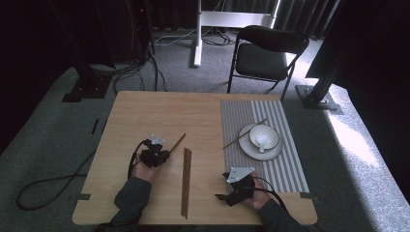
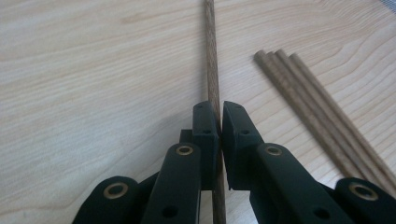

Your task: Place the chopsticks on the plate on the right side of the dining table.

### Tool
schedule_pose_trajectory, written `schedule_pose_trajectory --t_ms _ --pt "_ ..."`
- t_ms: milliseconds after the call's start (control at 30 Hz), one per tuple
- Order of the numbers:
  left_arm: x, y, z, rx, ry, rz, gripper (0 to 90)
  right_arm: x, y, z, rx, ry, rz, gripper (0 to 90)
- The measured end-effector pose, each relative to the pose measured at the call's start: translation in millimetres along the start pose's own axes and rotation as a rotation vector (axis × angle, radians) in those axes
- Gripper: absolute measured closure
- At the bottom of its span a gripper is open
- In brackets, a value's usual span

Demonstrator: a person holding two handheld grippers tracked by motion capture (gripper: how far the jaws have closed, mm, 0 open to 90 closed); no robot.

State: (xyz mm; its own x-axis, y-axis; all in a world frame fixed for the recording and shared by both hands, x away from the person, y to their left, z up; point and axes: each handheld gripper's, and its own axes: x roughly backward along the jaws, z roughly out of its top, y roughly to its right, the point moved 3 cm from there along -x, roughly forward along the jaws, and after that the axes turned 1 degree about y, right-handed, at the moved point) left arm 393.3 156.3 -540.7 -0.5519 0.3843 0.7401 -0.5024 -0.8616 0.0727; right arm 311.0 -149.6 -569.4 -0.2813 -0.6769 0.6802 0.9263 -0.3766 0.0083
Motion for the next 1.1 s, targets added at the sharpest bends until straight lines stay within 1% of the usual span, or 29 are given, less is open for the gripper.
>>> schedule_pose_trajectory --t_ms 33,233,433,600,1000,1033,1067,1100 --pt "0.2 3.5 4.6 -0.014 0.005 -0.002 84.4 -0.1 -0.1 0.0 -0.001 0.001 0.000 14.5" --pt "-1.4 11.1 13.7 -0.035 0.015 -0.015 84.4 -0.2 -0.1 0.0 0.001 0.001 0.000 14.3" --pt "-2.2 15.1 20.3 -0.051 0.023 -0.022 84.4 -0.4 -0.3 0.0 -0.001 0.002 0.000 14.1" --pt "-1.2 21.9 30.1 -0.069 0.040 -0.033 84.4 -0.5 -0.3 0.0 0.001 0.001 -0.001 13.9" --pt "-3.4 31.0 44.9 -0.088 0.054 -0.046 84.4 -0.6 -0.6 0.1 -0.002 0.001 -0.002 13.7" --pt "-4.7 35.7 50.6 -0.093 0.065 -0.055 84.4 -0.6 -0.5 0.1 -0.001 0.002 -0.002 13.8" --pt "-4.7 35.7 50.6 -0.093 0.065 -0.055 84.4 -0.7 -0.5 0.1 0.000 0.002 -0.002 13.7" --pt "-4.8 38.4 53.9 -0.096 0.070 -0.060 84.4 -0.7 -0.5 0.1 0.000 0.002 -0.001 13.7"
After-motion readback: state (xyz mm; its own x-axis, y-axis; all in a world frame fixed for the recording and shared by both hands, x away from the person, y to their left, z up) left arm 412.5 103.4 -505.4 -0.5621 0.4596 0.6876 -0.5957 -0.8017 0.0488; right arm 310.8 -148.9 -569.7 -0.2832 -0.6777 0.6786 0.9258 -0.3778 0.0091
